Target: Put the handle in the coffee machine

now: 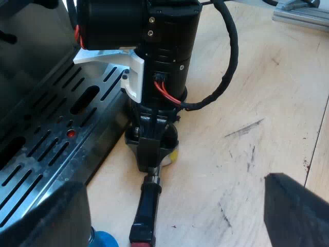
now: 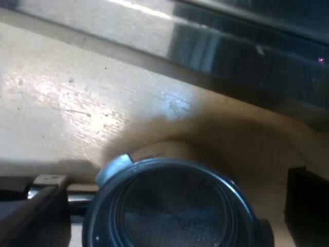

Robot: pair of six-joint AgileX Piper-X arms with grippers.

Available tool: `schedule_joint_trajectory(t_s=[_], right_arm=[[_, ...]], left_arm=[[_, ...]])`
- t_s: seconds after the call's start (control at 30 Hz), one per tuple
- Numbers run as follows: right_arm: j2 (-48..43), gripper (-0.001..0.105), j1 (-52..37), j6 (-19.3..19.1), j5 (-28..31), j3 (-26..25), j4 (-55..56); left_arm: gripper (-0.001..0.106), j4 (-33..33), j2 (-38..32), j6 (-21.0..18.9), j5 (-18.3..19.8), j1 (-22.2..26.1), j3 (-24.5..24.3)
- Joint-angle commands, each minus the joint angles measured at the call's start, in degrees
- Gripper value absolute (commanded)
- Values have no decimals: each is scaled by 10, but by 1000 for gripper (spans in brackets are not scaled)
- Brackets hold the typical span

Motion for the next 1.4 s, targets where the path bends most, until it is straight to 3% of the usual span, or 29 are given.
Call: schedule_joint_trajectory(t_s=[0.03,0.23,0.27,0.3,0.37,0.4,0.43,0.47,0.7,0.87,0.93,1.0,1.13,1.27,1.4], right_arm=[[-2,85,-1,-21,-5,-2,2],[-2,80,-1,-31,-10,-2,2],[-2,68,-1,-33,-13,-2,2],[-2,47,-1,-33,-19,-2,2],[-2,23,-1,-31,-37,-2,5],[-2,21,-1,-31,-39,-2,6],[-2,6,-1,-28,-49,-2,12],[-5,0,-1,-24,-53,-2,21],[-35,0,22,-13,-21,-2,89],[-57,0,49,43,-18,-2,124],[-63,0,56,52,-18,-2,133],[-79,0,75,72,-18,-2,147],[-96,0,89,93,-18,-2,162],[-110,0,96,99,-18,-2,173],[-142,0,96,105,-19,-6,187]], left_arm=[[72,-5,-3,-6,-5,1,0],[72,-5,-3,-6,-5,1,0],[72,-5,-3,-6,-5,1,0],[72,-5,-3,-6,-5,1,0],[72,-5,-3,-6,-5,1,0],[72,-5,-3,-6,-5,1,0],[72,-5,-3,-6,-5,1,0],[72,-5,-3,-6,-5,1,0],[72,-5,-3,21,-5,1,0],[72,-1,-3,43,-5,1,0],[72,21,-3,86,-4,1,0],[72,43,-3,102,-4,1,0],[72,61,-3,113,9,1,0],[72,69,-3,145,46,1,0],[72,72,-3,149,49,1,1]])
